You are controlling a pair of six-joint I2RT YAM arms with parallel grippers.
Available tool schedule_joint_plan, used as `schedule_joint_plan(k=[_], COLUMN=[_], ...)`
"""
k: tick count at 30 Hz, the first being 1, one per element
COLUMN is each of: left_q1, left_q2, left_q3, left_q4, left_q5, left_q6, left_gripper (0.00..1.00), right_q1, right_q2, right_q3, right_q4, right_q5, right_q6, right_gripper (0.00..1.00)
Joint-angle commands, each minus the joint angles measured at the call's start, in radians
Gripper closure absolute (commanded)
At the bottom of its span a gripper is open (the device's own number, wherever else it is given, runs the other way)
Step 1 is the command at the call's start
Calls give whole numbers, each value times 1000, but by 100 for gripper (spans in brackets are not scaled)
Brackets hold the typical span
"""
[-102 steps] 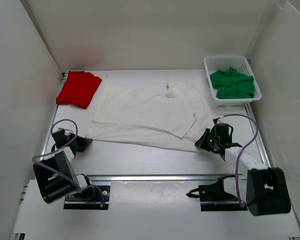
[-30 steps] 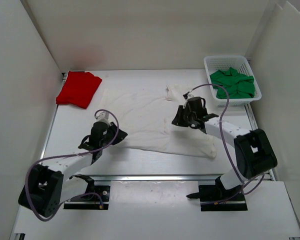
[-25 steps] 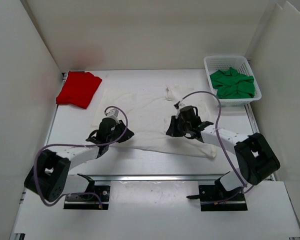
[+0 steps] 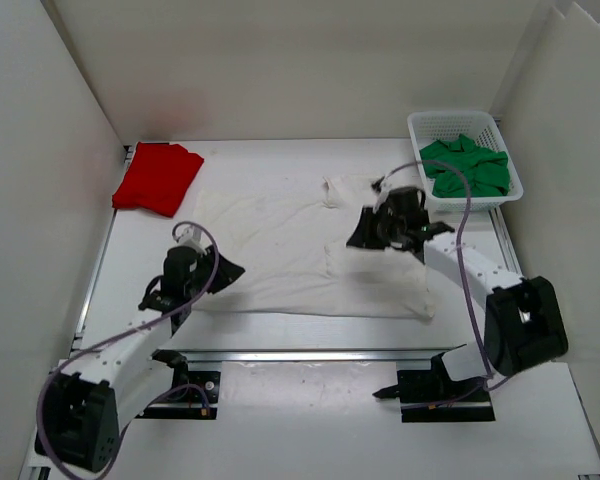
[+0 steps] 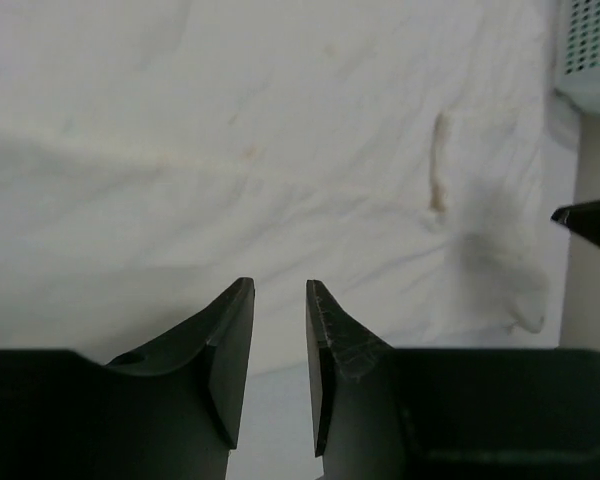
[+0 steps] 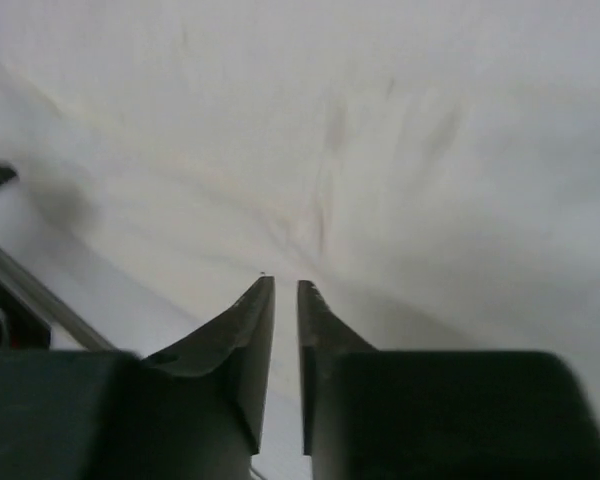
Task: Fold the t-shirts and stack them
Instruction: Fold the flattened tshirt in 1/3 of the way, then grap the side of the flattened tshirt furthest away from the robot with both arms
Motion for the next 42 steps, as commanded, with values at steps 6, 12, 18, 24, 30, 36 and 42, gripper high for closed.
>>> schedule_joint_plan(k=[6, 12, 18, 24, 30, 36, 42], left_q1=[40, 57, 57, 34, 44, 57, 50], left_q2=[323, 442, 529, 555, 561, 561, 545], left_q3=[285, 322, 361, 350, 341, 322, 322], left_q4=[198, 249, 253, 282, 290, 316, 307], left_q5=[77, 63, 72, 52, 49, 57, 68], left_q6=[-19, -28, -16, -35, -30, -44, -45], left_gripper=[62, 62, 64, 64, 65, 66, 65], right_q1=[-238, -281, -265, -231, -240, -223, -196], right_q2=[475, 827, 1000, 1184, 1366, 1355, 1265], right_q3=[613, 992, 1267, 1570, 1859, 1887, 1838], right_q4=[49, -107, -236, -374, -552, -662, -685], right_q5=[137, 223, 327, 424, 321, 321, 375], right_q6=[-61, -116, -166, -219, -190, -206, -217], right_gripper=[95, 75, 62, 61, 56, 70, 41])
